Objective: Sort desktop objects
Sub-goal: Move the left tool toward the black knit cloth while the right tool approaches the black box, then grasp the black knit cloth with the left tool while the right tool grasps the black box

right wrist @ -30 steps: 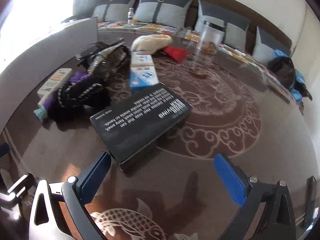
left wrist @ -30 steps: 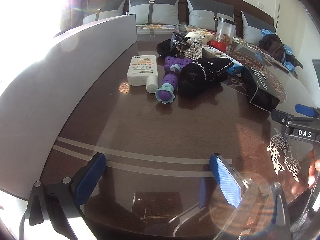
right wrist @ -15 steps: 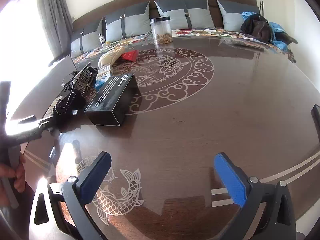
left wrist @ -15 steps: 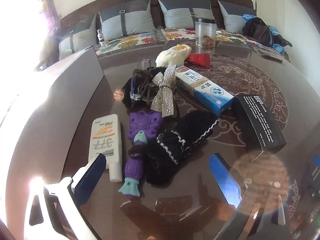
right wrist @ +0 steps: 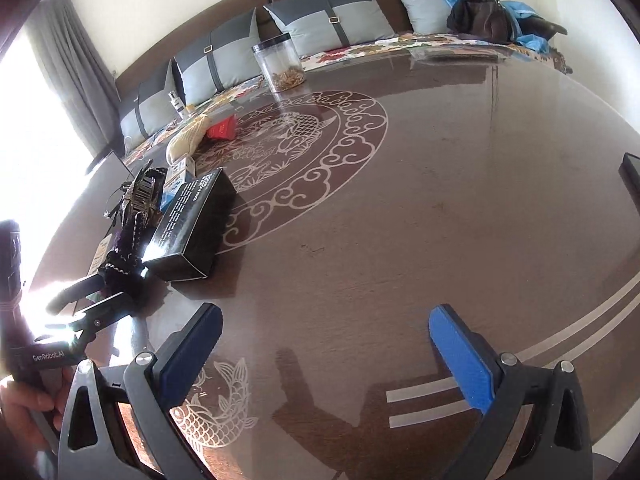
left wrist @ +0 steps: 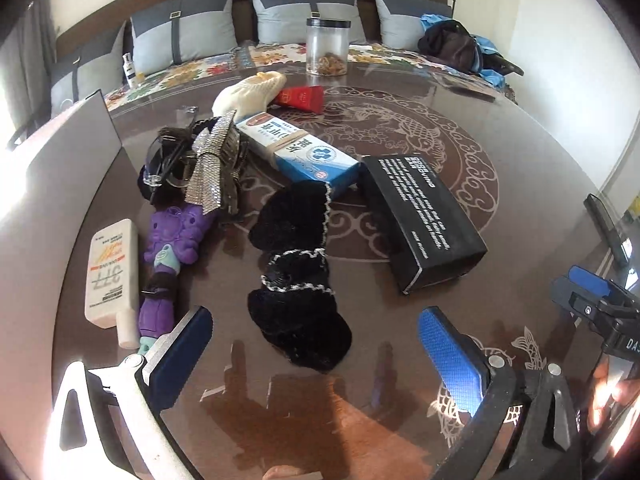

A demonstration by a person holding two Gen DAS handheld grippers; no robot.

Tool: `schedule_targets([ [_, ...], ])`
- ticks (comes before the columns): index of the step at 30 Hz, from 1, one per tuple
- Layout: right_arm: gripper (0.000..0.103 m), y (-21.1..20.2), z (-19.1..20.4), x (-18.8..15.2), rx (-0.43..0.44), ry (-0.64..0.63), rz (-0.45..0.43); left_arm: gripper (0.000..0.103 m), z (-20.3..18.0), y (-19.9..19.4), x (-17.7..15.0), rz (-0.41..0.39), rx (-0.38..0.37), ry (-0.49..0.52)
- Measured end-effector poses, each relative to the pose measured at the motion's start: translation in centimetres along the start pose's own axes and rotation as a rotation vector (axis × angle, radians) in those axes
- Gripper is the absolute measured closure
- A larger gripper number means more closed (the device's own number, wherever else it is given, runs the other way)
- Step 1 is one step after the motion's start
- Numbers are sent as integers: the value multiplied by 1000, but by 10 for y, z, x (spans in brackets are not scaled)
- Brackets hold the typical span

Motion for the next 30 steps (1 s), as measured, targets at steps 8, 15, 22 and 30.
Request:
schedule_targets([
  [8,0,2,5,-4,-34,-62,-7,0,18,35,10,77,45,-50],
  [15,0,4,7,-6,-62,-90,-21,0,22,42,11,74,56,-66],
  [22,0,10,16,-11,-149,-183,-28,0,21,42,12,66,61,-65],
  [30,0,11,18,-16,-167,-243,-2,71,20,27,12,51,68,-66],
])
Point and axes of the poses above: each gripper's, at about its wrist camera, not at the fingertips, and y roughly the way its jaws point, z to its left, x to its top, the point moved 8 cm from there along y, roughly the way its jaws point, and after that the axes turned 15 degrees about -x, right-handed, at the moved point
